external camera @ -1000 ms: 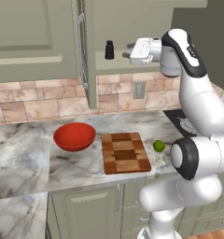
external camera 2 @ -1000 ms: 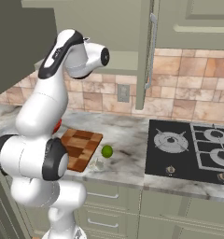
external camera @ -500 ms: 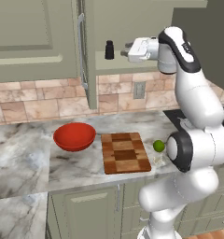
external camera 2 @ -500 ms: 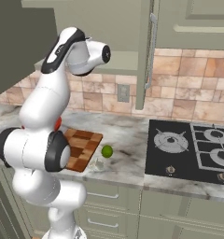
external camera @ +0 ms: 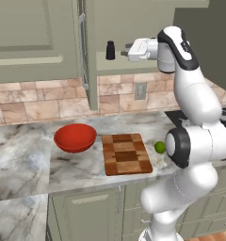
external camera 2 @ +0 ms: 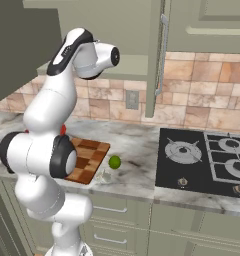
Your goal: Open the cabinet. Place the bowl and condiment on the counter. Then place the lime and garlic on the cutting board.
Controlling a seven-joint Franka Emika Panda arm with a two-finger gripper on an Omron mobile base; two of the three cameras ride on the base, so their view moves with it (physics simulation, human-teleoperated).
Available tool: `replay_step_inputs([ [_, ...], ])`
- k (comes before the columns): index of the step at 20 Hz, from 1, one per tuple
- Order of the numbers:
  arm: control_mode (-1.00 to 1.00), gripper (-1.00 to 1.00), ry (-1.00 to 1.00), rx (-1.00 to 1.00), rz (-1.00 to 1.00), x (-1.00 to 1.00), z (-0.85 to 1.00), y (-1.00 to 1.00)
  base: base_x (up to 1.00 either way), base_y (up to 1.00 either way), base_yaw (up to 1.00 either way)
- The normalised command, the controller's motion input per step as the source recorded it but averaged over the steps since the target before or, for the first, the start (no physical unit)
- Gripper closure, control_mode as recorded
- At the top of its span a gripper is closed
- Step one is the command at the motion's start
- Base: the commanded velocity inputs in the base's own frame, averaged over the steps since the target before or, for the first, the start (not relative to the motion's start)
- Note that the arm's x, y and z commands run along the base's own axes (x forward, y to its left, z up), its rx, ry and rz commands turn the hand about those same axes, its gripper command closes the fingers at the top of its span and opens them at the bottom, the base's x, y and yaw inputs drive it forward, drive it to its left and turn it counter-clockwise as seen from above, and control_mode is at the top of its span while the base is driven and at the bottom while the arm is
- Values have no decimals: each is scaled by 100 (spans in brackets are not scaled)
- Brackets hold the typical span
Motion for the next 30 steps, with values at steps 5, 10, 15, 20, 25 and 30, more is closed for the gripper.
replay_step_inputs([
  [5,-100,-100,0,0,0,13,-3,0,0,0,0],
  [10,-100,-100,0,0,0,14,-3,0,0,0,0],
  [15,-100,-100,0,0,0,16,-3,0,0,0,0],
  [20,-100,-100,0,0,0,15,0,0,0,0,0],
  [25,-100,-100,0,0,0,16,-1,0,0,0,0],
  [30,-100,-100,0,0,0,15,-2,0,0,0,0],
])
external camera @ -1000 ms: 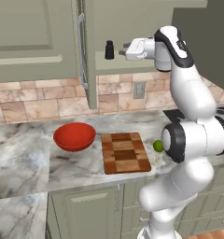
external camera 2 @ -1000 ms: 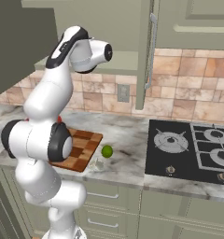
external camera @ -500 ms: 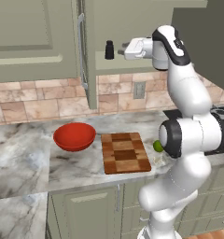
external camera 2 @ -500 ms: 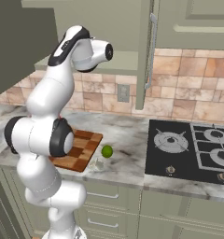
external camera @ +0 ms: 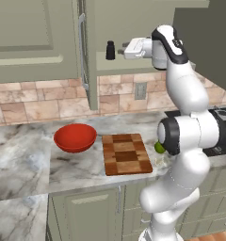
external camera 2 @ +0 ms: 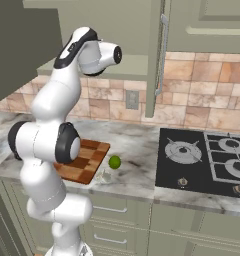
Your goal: Open the cabinet. Place the bowl and condiment on the counter. Then place the lime and garlic on the cutting board.
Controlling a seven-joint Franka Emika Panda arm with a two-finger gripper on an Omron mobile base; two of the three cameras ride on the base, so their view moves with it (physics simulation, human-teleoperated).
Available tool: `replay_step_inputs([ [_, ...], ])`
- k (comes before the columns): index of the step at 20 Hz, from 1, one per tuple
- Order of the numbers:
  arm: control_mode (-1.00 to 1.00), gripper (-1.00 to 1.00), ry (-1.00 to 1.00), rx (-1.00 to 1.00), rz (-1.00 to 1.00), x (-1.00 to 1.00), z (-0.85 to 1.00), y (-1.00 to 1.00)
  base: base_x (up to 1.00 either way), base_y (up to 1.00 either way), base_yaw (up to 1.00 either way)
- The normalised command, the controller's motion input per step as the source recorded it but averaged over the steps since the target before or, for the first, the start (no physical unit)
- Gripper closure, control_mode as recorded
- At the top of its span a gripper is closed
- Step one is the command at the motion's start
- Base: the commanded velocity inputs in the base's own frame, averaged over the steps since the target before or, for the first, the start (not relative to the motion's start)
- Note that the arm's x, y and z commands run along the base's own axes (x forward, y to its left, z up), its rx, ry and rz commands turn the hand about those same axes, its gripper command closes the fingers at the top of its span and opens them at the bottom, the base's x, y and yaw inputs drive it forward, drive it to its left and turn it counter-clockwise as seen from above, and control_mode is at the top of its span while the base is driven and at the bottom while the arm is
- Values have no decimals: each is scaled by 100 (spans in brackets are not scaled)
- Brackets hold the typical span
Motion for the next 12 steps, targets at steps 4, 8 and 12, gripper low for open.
replay_step_inputs([
  [4,-100,-100,0,0,0,14,-1,0,0,0,0],
  [8,-100,-100,0,0,0,14,-1,0,0,0,0],
  [12,-100,-100,0,0,0,14,-2,0,0,0,0],
])
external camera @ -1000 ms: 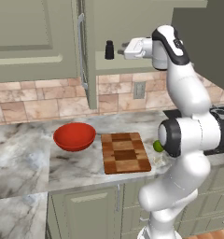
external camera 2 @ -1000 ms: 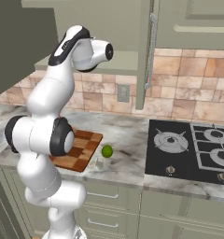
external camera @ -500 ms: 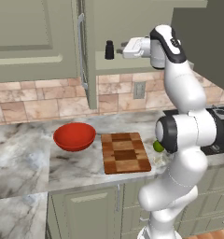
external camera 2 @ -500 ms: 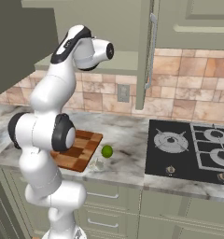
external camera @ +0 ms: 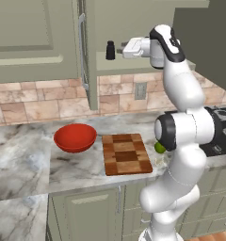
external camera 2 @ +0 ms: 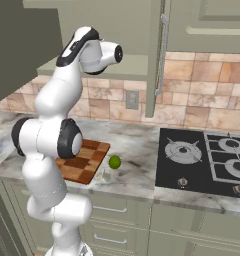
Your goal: Open the cabinet. Place the bowl and condiment on the counter. Then place the lime and garlic on the cutting board.
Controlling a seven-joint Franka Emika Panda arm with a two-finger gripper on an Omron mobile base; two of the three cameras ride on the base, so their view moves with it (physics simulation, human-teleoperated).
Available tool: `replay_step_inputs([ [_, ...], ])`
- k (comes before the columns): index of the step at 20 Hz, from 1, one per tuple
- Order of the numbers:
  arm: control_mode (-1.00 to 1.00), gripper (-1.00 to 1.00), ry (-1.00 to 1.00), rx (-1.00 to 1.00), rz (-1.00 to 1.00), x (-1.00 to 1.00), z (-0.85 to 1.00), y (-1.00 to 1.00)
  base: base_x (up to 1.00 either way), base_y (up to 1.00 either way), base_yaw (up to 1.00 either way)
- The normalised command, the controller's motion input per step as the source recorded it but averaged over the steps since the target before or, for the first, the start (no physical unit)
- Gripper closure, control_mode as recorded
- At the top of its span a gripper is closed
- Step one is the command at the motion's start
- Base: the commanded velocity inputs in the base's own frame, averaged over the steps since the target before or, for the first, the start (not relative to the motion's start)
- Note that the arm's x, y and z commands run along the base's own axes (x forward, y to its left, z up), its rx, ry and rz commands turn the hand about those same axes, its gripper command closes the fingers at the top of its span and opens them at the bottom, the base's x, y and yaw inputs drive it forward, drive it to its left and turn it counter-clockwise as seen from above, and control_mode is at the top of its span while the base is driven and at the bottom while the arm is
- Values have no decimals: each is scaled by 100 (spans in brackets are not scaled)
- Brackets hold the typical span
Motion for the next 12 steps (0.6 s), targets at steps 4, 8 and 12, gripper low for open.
replay_step_inputs([
  [4,-100,-100,0,0,0,15,-2,0,0,0,0],
  [8,-100,-100,0,0,0,16,-2,0,0,0,0],
  [12,-100,-100,0,0,0,16,-2,0,0,0,0],
])
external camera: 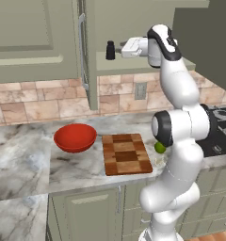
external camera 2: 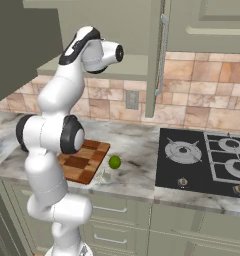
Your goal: Open the cabinet. Place the bowl and condiment on the counter. Then place the lime and garlic on the cutting board.
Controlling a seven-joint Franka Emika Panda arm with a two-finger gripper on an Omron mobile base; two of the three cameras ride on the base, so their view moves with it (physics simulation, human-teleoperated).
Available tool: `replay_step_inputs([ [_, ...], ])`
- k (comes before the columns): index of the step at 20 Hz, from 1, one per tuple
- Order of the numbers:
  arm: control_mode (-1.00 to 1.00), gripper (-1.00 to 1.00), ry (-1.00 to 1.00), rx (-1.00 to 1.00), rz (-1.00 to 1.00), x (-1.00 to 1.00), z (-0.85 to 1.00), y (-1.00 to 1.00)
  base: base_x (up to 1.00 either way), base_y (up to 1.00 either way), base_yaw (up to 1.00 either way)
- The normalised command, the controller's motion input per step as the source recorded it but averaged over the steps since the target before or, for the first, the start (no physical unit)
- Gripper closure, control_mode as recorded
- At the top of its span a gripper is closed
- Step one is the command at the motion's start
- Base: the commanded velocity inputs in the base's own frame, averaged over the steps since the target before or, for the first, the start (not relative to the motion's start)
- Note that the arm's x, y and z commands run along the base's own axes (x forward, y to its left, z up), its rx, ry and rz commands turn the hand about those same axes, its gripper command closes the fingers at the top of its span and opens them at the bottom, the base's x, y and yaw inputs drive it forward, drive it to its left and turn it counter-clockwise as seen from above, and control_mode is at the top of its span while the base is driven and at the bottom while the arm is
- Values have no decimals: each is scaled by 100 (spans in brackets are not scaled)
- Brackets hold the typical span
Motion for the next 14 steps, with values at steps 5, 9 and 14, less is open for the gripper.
replay_step_inputs([
  [5,-100,-100,0,0,0,18,-3,0,0,0,0],
  [9,-100,-100,0,0,0,17,-1,0,0,0,0],
  [14,-100,-100,0,0,0,17,-1,0,0,0,0],
])
